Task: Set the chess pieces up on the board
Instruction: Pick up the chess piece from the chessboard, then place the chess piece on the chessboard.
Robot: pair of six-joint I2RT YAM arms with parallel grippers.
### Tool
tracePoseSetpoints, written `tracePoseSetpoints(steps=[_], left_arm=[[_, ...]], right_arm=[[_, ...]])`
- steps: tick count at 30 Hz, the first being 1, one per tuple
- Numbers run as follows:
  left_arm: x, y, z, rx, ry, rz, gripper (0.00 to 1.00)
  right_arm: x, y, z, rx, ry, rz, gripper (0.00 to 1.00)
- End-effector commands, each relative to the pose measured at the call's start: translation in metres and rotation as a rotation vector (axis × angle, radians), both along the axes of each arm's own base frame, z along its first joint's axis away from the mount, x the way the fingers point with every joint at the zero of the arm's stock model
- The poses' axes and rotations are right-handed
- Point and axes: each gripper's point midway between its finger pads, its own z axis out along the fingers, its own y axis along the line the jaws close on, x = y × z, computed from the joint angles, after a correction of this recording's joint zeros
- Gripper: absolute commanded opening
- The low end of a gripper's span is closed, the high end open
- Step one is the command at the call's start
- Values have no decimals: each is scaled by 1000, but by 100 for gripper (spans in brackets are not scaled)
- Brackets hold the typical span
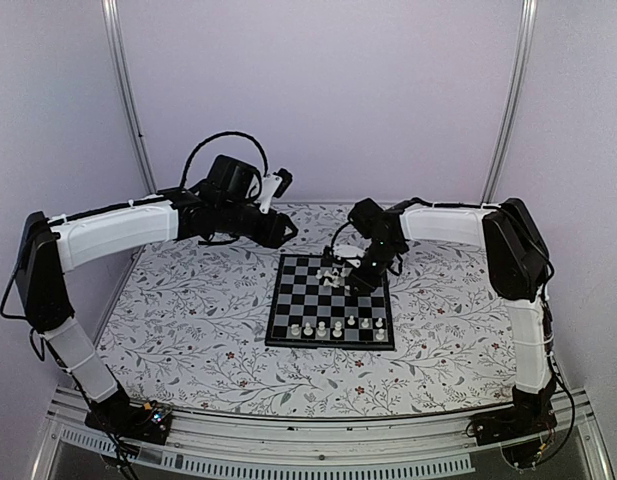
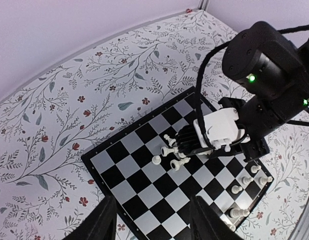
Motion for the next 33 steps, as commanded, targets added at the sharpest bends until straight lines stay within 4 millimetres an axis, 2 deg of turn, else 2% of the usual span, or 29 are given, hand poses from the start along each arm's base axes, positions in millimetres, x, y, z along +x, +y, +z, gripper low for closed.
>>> tracePoseSetpoints(steps=[1,3,7,14,18,24,33], left_arm=[[1,-6,5,-21,10,-17,52],[0,-9,2,-38,27,-21,52],[-2,-15,-5,-117,107,-40,52],[-2,-21,-20,-454,435,-93,50],[-11,-28,-29,-586,566,-156,49],[-27,-38,-37,-702,711,-229,48],[-38,-44,-46,-762,822,-265,47]], right_arm=[[-10,-10,0,-24,-13,11,14],[-9,-10,12,-1,-46,22,12],[-10,-2,48,86,-115,58,11],[-28,18,97,238,-137,152,11],[-33,30,102,223,-164,190,11],[-30,46,112,233,-198,210,11],[-30,63,111,208,-236,245,11]])
